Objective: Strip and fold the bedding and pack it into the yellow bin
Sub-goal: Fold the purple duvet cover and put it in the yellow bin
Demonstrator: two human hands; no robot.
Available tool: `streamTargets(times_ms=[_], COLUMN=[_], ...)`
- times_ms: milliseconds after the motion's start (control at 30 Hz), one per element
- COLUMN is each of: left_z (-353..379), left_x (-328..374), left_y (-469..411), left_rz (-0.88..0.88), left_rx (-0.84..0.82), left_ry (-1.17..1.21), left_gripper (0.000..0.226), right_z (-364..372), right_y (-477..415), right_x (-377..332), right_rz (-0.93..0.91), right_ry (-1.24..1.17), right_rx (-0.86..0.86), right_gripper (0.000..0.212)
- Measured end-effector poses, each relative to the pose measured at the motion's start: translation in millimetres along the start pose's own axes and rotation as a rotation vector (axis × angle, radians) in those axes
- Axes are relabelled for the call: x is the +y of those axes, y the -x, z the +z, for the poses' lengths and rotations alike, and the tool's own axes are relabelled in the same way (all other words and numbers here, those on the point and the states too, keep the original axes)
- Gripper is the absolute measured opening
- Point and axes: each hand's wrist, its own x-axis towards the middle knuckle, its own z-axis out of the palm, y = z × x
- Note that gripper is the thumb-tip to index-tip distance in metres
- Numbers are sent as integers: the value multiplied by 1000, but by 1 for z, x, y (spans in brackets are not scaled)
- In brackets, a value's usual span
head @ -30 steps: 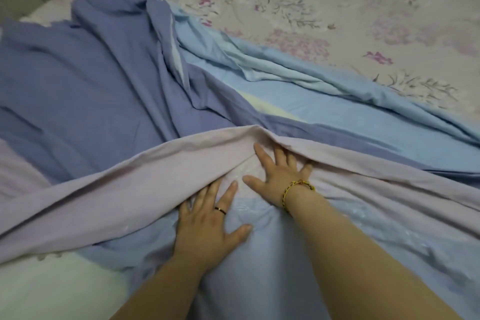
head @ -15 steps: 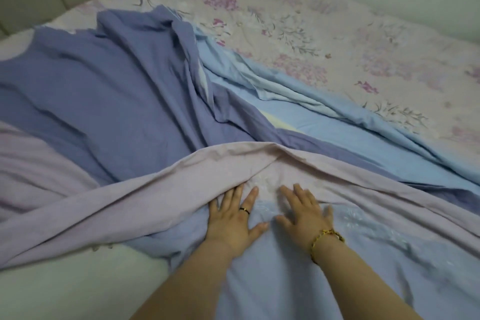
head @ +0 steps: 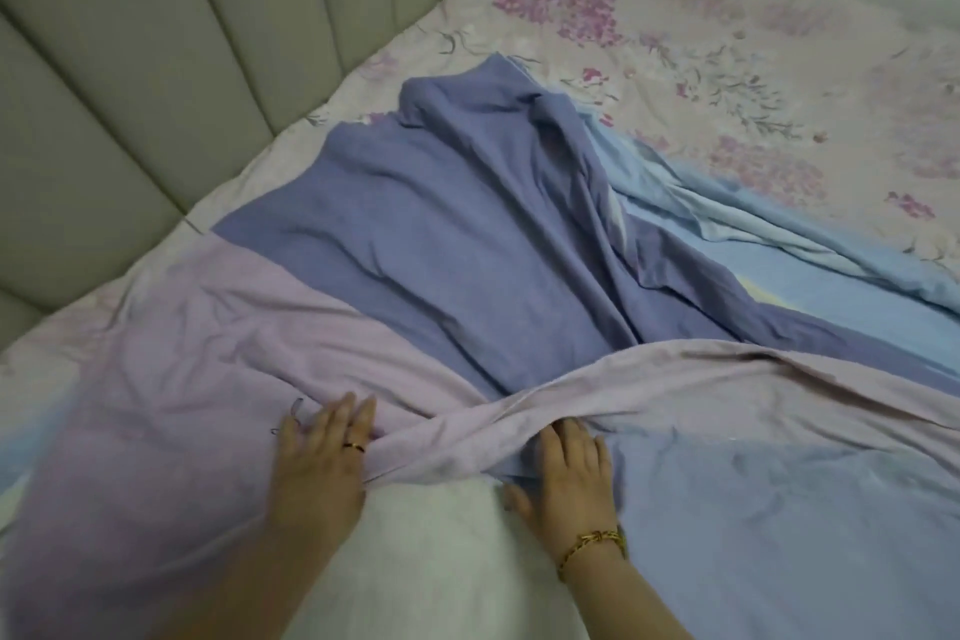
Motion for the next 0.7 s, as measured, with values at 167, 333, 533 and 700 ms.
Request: streamTargets(times_ms=[167,333,533,700], left_z=[-23,-83,-158,-139], left_x=[-80,-127,-100,-81], left_y=[2,-79,-216,-233], left_rz=[-135,-220,-141,-293], left_rx=[13,-482,164,453], left_ry=[61,-186,-213,324], left_gripper=[6,22,34,76], right_z=[-6,-29,-99,-140], right_y=[-28,-67,-140,-179], right_x=[-46,-72,-51,-16], right_rz=[-58,31,135,159], right_ry=[-131,-103,-382,-570], right_rx=[222,-281,-43,423], right_gripper=[89,83,5,60])
